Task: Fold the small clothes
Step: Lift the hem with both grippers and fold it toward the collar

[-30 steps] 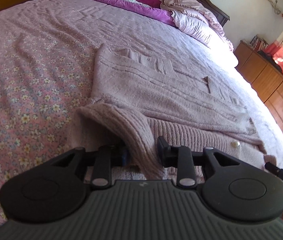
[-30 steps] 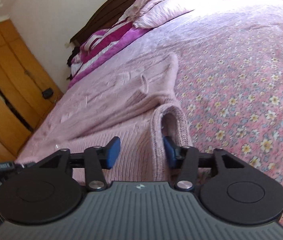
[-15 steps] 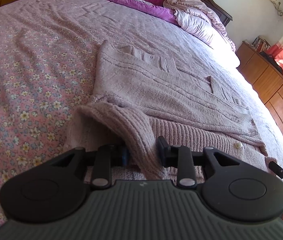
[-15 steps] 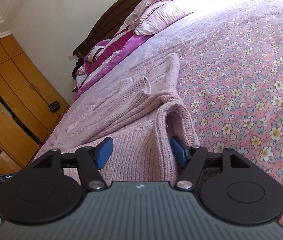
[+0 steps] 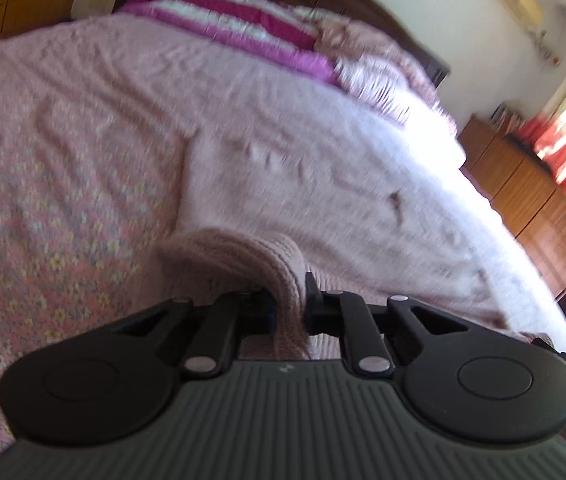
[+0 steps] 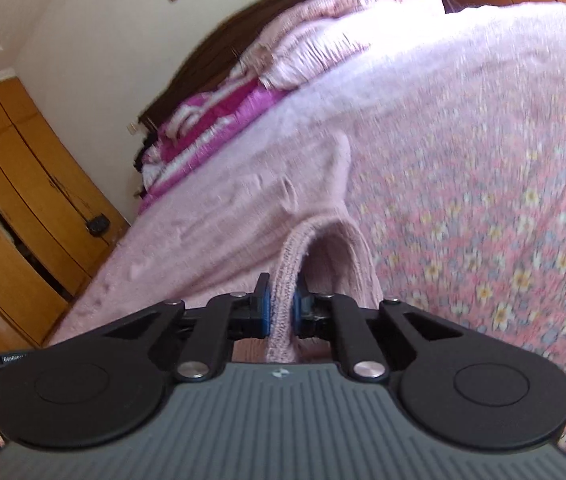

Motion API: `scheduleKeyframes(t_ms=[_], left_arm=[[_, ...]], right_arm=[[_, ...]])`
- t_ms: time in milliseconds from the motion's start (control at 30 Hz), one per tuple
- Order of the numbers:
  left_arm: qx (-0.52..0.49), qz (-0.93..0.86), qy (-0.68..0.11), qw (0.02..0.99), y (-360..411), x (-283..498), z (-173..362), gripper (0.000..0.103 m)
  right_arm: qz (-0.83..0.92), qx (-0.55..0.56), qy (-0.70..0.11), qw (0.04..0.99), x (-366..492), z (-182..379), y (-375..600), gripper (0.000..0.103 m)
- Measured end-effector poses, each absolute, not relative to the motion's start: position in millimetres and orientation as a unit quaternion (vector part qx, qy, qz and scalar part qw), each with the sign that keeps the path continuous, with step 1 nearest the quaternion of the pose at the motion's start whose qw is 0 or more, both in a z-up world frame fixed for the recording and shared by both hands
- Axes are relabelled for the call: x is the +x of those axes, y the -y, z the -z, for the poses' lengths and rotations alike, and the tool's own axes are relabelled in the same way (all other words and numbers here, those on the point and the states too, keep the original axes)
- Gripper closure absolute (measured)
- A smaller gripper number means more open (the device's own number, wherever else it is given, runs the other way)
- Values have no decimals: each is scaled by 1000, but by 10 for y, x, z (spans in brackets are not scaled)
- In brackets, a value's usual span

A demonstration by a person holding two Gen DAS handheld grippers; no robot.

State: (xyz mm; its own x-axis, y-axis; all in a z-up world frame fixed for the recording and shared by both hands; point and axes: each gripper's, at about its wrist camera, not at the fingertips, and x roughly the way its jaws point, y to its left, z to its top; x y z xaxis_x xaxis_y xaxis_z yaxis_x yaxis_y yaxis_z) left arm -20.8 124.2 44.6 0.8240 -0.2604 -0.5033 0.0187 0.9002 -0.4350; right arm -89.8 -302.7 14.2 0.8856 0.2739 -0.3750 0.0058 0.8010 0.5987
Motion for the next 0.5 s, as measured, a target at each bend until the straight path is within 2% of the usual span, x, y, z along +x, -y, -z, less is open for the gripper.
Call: scheduleKeyframes(t_ms=[167,500], left_arm=[[-205,90,-233,947,-1199,-298,-766,90],[-198,80,-189,958,-1168,-60,-1100,90]], right_arm=[[-96,312,-191,926,-853,-416,3054,93],[-110,299,-159,935,-518,-830,3002,93]])
